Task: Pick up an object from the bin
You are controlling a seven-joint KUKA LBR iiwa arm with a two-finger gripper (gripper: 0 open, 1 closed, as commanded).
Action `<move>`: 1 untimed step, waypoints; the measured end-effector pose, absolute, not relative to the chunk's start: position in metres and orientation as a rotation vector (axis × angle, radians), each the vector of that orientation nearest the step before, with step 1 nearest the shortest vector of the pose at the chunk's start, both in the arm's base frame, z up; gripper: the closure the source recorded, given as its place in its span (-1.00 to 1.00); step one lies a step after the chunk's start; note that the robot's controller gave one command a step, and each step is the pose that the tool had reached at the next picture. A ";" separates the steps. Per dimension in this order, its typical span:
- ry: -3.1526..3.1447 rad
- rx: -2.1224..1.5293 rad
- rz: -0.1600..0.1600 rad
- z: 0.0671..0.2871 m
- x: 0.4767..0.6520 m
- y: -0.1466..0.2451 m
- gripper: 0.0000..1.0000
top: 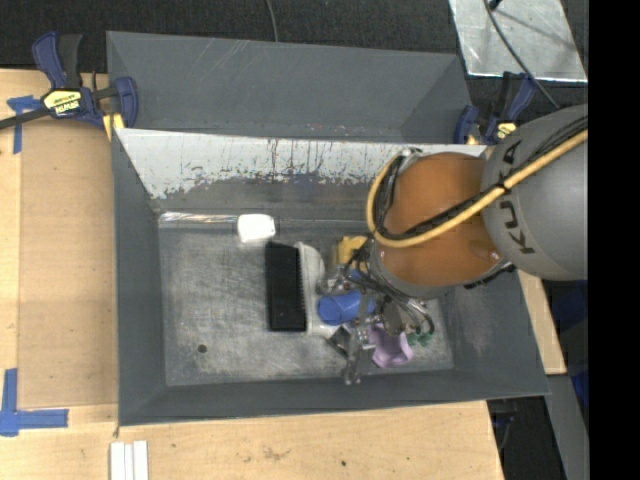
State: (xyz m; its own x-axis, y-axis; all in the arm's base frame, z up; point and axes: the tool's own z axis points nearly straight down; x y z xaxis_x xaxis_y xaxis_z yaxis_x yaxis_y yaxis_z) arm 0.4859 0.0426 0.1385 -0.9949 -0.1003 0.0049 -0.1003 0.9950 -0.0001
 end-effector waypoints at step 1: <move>-3.135 0.256 0.001 0.149 0.493 0.009 -1.00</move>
Offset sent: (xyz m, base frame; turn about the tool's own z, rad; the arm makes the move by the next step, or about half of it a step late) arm 0.0572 -0.0464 -0.0685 -0.1731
